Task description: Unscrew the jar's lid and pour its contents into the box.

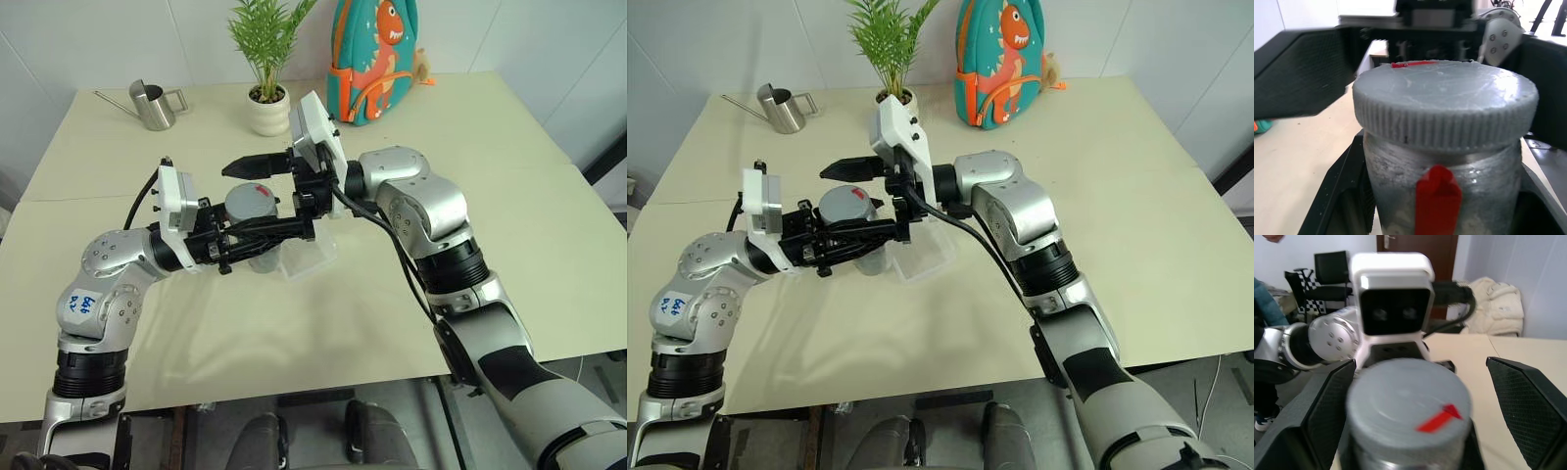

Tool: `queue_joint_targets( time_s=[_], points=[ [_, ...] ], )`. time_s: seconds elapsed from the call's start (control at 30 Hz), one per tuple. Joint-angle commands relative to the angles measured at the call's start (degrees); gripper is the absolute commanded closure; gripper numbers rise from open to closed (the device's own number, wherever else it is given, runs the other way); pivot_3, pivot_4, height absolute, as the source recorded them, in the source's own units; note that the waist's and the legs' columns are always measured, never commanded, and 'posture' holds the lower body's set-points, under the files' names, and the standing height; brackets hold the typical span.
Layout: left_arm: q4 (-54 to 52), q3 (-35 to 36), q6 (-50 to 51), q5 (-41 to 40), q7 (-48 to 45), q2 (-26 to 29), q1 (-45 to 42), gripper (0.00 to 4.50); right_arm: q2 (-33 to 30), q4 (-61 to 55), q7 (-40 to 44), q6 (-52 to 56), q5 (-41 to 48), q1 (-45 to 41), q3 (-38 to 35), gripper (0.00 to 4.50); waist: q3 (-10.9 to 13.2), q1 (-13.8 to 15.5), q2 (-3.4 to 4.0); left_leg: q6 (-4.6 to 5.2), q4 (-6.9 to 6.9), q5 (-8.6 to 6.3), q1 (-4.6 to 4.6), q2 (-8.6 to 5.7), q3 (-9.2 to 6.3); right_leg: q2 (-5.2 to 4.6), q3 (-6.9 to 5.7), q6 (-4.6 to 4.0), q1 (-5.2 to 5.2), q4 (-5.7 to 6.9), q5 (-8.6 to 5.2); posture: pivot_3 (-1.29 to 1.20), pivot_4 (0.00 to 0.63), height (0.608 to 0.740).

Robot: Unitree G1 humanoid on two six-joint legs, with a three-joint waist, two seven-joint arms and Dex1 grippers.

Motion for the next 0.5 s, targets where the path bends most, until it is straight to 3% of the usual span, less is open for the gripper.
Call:
queue_joint_targets(
  time_s=[0.03, 0.5],
  points=[
    [-1.6, 0.6, -1.3, -0.6, -0.3, -0.1, -0.1, 2.18, -0.3, 2.1, -0.1, -2.1, 0.3, -2.6, -2.9, 0.02, 0.0, 0.0, 0.0, 0.0, 0.0, 0.0, 0.0, 0.0, 0.0, 0.0, 0.0, 0.0, 0.0, 0.0, 0.0, 0.0, 0.15, 0.74],
    [-2.0, 0.6, -1.5, -0.7, -0.3, 0.0, 0.8, 2.18, -6.7, 7.4, 7.2, -0.9, 3.2, -2.3, -6.4, 0.02, 0.0, 0.0, 0.0, 0.01, 0.0, -0.01, -0.02, 0.0, -0.01, 0.0, -0.01, 0.0, 0.01, -0.02, 0.0, 0.0, 0.15, 0.74]
  ],
)
